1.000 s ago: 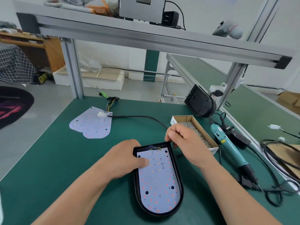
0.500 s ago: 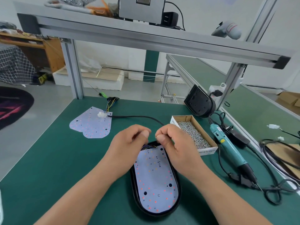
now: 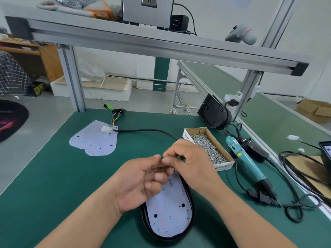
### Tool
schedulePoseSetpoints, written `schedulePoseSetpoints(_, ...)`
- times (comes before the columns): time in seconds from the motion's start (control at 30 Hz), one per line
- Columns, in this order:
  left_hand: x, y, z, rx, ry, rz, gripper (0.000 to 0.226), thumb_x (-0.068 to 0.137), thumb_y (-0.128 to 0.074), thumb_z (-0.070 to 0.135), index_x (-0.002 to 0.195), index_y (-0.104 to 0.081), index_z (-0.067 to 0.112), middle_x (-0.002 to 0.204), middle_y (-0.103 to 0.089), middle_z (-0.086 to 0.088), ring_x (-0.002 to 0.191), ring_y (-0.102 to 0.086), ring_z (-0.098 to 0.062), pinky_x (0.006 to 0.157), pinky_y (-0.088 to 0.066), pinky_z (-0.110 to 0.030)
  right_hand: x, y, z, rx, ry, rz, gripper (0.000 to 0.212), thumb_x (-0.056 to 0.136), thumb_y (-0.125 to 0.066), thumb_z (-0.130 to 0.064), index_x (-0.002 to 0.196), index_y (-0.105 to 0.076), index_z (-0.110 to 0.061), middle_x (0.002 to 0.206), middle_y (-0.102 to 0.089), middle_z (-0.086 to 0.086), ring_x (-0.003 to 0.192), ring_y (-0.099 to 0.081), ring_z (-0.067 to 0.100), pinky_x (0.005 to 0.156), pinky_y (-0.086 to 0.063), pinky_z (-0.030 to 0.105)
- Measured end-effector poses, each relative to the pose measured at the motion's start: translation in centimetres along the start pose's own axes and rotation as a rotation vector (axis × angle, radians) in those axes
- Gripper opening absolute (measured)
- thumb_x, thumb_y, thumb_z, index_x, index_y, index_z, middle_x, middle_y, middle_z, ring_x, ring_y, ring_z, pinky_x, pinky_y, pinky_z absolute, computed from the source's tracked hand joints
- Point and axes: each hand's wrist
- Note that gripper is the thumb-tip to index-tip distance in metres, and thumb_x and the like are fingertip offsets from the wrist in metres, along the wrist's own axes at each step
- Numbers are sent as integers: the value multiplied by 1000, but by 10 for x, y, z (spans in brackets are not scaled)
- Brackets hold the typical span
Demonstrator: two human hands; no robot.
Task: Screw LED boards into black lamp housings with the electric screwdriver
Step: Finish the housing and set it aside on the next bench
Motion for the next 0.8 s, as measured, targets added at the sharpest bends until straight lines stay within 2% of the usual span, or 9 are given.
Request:
schedulePoseSetpoints(0.13,4,3,-1,16,-64,-1,19,90,-69,19,89,-80,4,84,-62,-11,56,-44,-5,37,-35,-12,0,-1,-1,127,-49,1,13,92,-80,-17,91,-82,-30,91,-69,-11,92,-67,15,80,-47,19)
schedulePoseSetpoints(0.27,7,7,0,38,-119,27,14,85,-72,14,91,-78,3,81,-61,-8,52,-42,-3,36,-34,-11,0,1,-1,218,-83,-9,17,93,-81,-14,98,-84,-30,94,-70,-11,92,-67,12,79,-47,16)
schedulePoseSetpoints(0.4,8,9,1,86,-199,54,13,84,-74,14,90,-77,2,79,-61,-6,52,-42,-4,37,-32,-13,0,4,-1,215,-77,-5,17,96,-77,-18,109,-82,-28,101,-73,-12,99,-70,14,86,-53,24)
schedulePoseSetpoints(0.47,8,10,4,100,-256,91,14,86,-74,12,93,-81,3,80,-63,-7,53,-43,-6,38,-31,-14,3,14,0,213,-129,52,14,96,-74,-26,106,-81,-32,98,-76,-12,94,-70,11,85,-55,29)
schedulePoseSetpoints(0.53,8,12,8,124,-295,129,13,92,-70,10,91,-82,6,82,-64,-8,54,-44,-7,39,-31,-16,7,30,4,197,-165,163,9,95,-72,-30,97,-80,-34,84,-74,-16,79,-66,3,76,-50,19)
schedulePoseSetpoints(0.6,8,15,10,145,-302,156,20,100,-63,11,92,-80,5,83,-65,-9,55,-44,-9,39,-31,-17,11,51,12,105,-197,270,9,96,-71,-32,90,-78,-33,73,-69,-17,66,-57,-3,65,-43,11)
schedulePoseSetpoints(0.67,9,16,10,165,-300,175,22,104,-58,13,99,-76,1,83,-65,-9,55,-44,-9,40,-30,-17,11,73,23,-65,-251,306,10,98,-68,-39,93,-76,-37,75,-70,-18,64,-57,-2,62,-43,16)
schedulePoseSetpoints(0.73,10,17,10,173,-304,192,22,105,-57,10,107,-74,-3,85,-68,-10,56,-46,-9,41,-31,-17,6,94,40,-312,-324,278,11,99,-63,-41,96,-73,-38,87,-72,-17,75,-62,2,70,-50,31)
schedulePoseSetpoints(0.8,11,18,11,148,-318,203,21,105,-56,4,113,-73,-6,90,-72,-12,57,-49,-9,42,-34,-17,-3,115,60,-600,-434,210,14,99,-57,-38,103,-70,-35,105,-70,-12,95,-65,16,82,-52,39)
Point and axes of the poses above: each hand's wrist, its own x-axis towards the middle knuckle, its own y-axis out of the back of the hand, z = x × y
